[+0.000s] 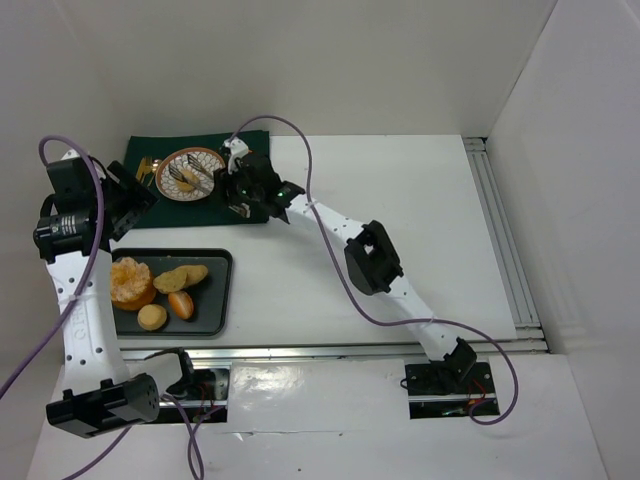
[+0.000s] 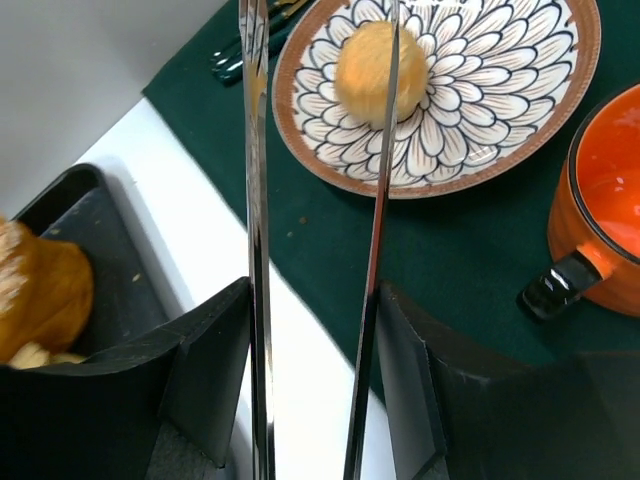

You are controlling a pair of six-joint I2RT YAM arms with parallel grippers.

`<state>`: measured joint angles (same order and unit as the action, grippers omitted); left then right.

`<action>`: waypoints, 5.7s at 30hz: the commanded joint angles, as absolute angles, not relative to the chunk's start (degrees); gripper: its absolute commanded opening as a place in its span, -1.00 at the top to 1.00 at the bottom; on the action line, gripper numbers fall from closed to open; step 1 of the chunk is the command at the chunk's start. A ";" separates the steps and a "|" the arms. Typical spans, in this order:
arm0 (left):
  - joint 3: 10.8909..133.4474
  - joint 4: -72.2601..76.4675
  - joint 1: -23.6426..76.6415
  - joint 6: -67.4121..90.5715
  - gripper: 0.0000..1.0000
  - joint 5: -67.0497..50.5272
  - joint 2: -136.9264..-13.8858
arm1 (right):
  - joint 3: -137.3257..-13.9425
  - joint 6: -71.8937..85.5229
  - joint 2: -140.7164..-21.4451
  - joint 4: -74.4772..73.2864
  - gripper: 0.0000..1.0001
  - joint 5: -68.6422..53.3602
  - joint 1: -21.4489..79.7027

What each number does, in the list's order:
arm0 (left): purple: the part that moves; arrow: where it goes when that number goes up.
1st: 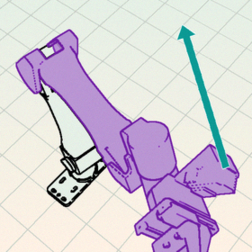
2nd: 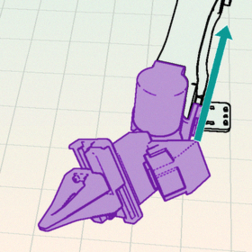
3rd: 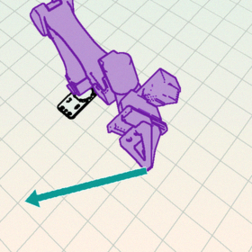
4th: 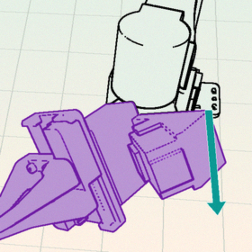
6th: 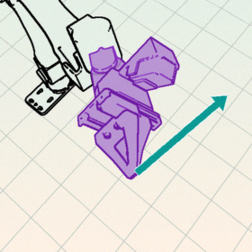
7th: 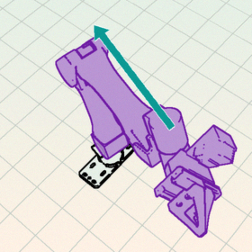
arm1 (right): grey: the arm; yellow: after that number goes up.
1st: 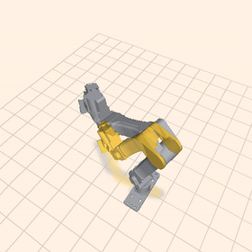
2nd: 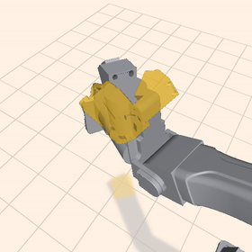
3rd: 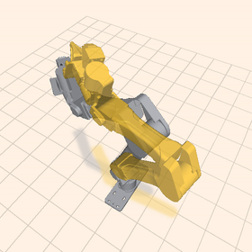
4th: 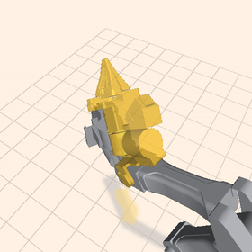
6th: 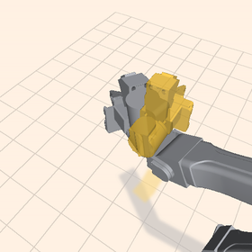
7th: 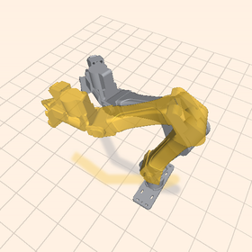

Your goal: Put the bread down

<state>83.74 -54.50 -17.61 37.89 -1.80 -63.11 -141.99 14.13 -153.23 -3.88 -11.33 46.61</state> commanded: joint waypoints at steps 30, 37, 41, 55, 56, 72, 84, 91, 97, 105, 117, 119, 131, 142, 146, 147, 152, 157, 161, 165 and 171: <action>83.59 -54.67 -17.93 36.74 -0.59 -1.93 -63.37 | -79.97 20.83 -104.58 -11.25 -0.13 -29.53 60.82; 82.97 -54.14 -17.93 36.12 -0.59 -2.46 -63.90 | -84.64 21.36 -111.26 -10.90 -0.15 -29.44 60.82; 82.44 -53.62 -17.93 36.12 -0.59 -2.98 -63.90 | -85.96 22.58 -113.64 -10.20 -0.21 -30.05 60.82; 82.44 -53.61 -17.93 36.04 -0.57 -4.04 -65.04 | -87.81 20.92 -114.00 -10.98 0.44 -30.42 60.82; 82.44 -53.61 -17.93 36.04 -0.57 -4.04 -65.04 | -87.80 20.40 -112.43 -11.68 0.48 -30.41 60.82; 87.19 -54.23 -17.93 36.04 -0.57 -4.83 -67.68 | -81.99 17.40 -95.53 -21.45 0.51 -17.33 52.39; 85.61 -54.23 -17.93 36.56 -0.57 -4.92 -67.06 | -122.81 15.82 -128.98 -21.45 0.51 -10.73 46.24; 84.46 -54.23 -17.93 36.56 -0.57 -5.98 -66.53 | -136.50 18.89 -141.84 -15.23 0.46 -8.09 45.09; 83.94 -54.23 -17.93 36.04 -0.57 -5.98 -66.01 | -142.65 20.04 -148.62 -12.39 0.28 -5.80 45.09; 84.55 -54.23 -17.93 36.04 -0.57 -5.98 -66.01 | -136.32 20.04 -142.22 -10.20 -0.18 -6.85 45.09; 86.48 -54.84 -17.93 36.04 -0.57 -5.37 -65.39 | -112.53 18.46 -118.70 -7.91 0.01 -13.70 49.04; 88.15 -55.37 -17.93 36.04 -0.57 -5.36 -65.39 | -101.41 19.15 -113.49 -5.64 0.01 -17.90 49.57; 90.26 -56.60 -17.93 35.51 -0.37 -2.37 -64.25 | -78.32 12.75 -97.55 -15.02 -0.01 -28.30 62.82; 89.65 -57.83 -18.46 34.89 -0.39 -0.88 -63.54 | -77.61 12.74 -102.91 -13.97 -0.08 -23.82 65.30; 89.13 -57.83 -18.46 34.89 -0.41 -0.35 -63.54 | -81.73 11.95 -106.52 -16.87 -0.10 -22.15 65.83; 89.12 -57.83 -18.46 34.89 -0.41 -0.35 -63.54 | -81.74 11.95 -107.57 -16.87 -0.10 -22.15 65.83; 88.60 -57.30 -18.46 34.89 -0.41 -0.35 -64.07 | -84.63 11.34 -110.56 -18.11 -0.13 -21.62 65.83; 87.37 -56.78 -18.46 35.42 -0.41 -2.19 -64.07 | -89.20 11.34 -114.86 -18.63 -0.15 -19.96 65.83; 86.66 -56.16 -18.46 35.95 -0.41 -3.42 -64.07 | -91.05 11.34 -114.53 -20.65 0.20 -18.63 66.36; 86.66 -55.02 -18.46 35.95 -0.41 -4.74 -63.55 | -91.05 10.28 -110.23 -22.85 0.37 -17.93 66.36; 86.66 -55.02 -18.46 35.95 -0.41 -4.22 -63.02 | -89.30 9.67 -101.88 -27.41 0.42 -13.98 64.34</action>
